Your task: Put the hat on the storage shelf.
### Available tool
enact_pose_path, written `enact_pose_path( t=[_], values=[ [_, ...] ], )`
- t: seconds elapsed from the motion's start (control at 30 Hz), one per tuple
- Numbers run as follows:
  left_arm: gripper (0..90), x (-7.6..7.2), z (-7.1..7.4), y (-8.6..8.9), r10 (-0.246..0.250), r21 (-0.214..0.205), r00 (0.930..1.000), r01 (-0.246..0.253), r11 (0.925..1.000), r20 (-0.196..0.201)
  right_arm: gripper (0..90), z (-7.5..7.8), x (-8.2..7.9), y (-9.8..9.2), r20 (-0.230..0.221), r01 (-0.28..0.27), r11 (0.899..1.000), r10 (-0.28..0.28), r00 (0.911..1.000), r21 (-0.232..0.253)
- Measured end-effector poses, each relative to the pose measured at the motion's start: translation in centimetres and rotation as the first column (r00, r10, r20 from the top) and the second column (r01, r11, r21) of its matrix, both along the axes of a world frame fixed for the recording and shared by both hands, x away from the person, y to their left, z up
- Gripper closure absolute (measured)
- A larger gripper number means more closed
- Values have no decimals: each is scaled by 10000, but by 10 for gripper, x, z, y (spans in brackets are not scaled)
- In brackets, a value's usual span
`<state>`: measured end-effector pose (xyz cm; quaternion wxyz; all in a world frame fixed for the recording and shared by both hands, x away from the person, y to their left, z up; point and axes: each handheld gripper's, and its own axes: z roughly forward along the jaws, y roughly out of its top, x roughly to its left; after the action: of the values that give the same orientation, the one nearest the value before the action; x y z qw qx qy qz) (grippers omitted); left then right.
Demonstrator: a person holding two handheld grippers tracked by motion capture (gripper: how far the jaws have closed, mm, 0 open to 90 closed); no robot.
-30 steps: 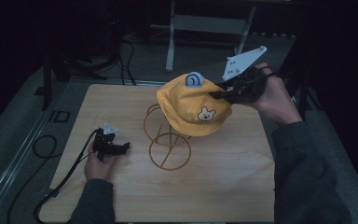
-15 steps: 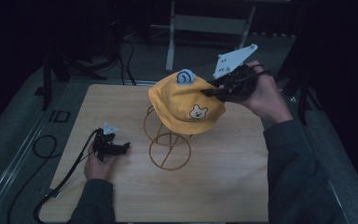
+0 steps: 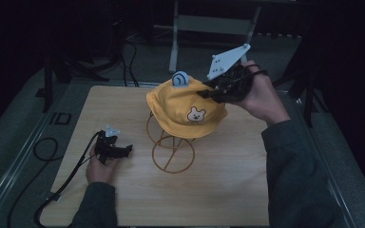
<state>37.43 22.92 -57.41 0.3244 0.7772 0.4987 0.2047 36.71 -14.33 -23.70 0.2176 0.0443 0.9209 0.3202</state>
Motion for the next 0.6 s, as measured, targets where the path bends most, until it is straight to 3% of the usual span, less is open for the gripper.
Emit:
enact_pose_path(
  t=[0.5, 0.6],
  values=[
    [130, 0, 0, 0, -9, 3, 10000, 9, 10000, 3, 751, -8, 8, 23, -439, -326, 9992, 316, 9985, -228],
    [131, 0, 0, 0, -8, 3, 10000, 8, 10000, 3, 751, -11, 8, 26, -500, -407, 9982, 384, 9980, -450]
  ],
)
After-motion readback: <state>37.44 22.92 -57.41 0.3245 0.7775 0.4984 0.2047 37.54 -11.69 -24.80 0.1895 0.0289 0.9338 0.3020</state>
